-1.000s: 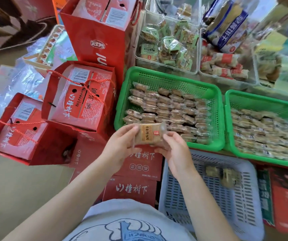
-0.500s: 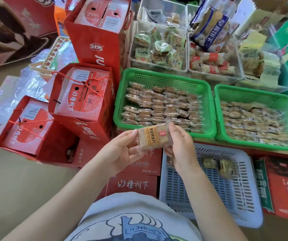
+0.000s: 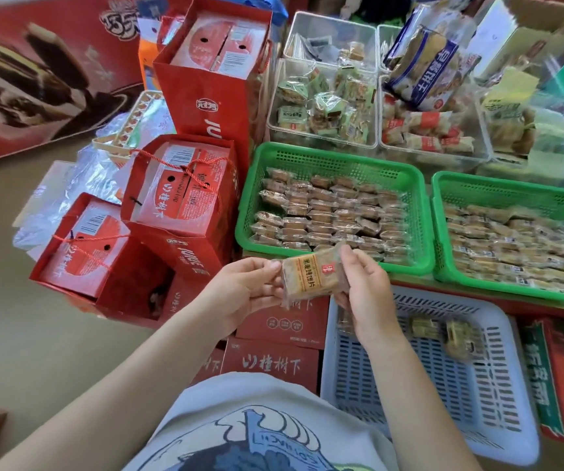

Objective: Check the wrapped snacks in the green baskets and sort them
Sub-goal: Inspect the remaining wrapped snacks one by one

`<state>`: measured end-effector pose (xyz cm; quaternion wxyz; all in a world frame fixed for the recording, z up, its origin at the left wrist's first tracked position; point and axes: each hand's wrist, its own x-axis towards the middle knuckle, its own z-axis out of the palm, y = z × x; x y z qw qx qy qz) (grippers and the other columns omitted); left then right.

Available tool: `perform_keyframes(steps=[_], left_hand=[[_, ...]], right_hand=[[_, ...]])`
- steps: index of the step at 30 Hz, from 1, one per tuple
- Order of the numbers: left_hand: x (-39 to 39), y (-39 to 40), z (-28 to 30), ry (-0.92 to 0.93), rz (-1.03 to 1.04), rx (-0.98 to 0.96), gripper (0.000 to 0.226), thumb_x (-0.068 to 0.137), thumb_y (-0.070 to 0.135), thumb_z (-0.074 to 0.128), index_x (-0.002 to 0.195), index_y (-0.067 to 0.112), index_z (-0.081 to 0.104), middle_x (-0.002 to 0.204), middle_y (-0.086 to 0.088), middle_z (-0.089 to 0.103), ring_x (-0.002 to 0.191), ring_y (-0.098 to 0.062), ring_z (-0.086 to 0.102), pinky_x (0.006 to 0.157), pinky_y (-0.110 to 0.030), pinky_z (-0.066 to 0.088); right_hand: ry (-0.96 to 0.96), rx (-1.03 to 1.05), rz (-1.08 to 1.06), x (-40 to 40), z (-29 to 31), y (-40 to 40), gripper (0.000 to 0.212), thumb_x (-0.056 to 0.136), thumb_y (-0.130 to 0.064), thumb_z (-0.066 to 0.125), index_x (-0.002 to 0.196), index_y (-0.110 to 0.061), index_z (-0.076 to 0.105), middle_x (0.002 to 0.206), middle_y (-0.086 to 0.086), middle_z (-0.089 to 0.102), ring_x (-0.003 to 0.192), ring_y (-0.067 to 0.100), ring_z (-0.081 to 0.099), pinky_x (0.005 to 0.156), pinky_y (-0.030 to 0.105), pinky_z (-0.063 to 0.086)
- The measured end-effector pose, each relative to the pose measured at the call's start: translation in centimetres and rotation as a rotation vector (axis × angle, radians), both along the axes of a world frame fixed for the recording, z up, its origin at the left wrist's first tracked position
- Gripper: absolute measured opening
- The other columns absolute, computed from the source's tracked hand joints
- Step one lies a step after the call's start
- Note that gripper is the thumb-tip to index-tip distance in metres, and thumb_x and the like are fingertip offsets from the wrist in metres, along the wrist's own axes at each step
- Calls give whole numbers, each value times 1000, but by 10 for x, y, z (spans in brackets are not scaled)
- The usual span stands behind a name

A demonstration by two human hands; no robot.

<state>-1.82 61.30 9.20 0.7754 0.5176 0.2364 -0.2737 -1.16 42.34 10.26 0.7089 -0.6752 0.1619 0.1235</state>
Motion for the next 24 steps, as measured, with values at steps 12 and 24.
perform_keyframes(steps=[12,24], left_hand=[[1,-3,-4,65,-28,-90,22,95,0,60,115,-4,68,99,-19,75,76,-18,74,74,-28,63],[7,-17,-7,-331,-63,426,29,100,13,50,122,29,60,124,4,66,108,-11,67,91,-33,58]], right_hand=[[101,9,-111,6,4,-4,37,104,-29,53,76,-6,61,56,3,54,42,13,40,39,24,26],[268,92,-152,13,-1,4,30,104,-27,53,83,-8,62,49,-3,41,40,13,39,42,24,26]])
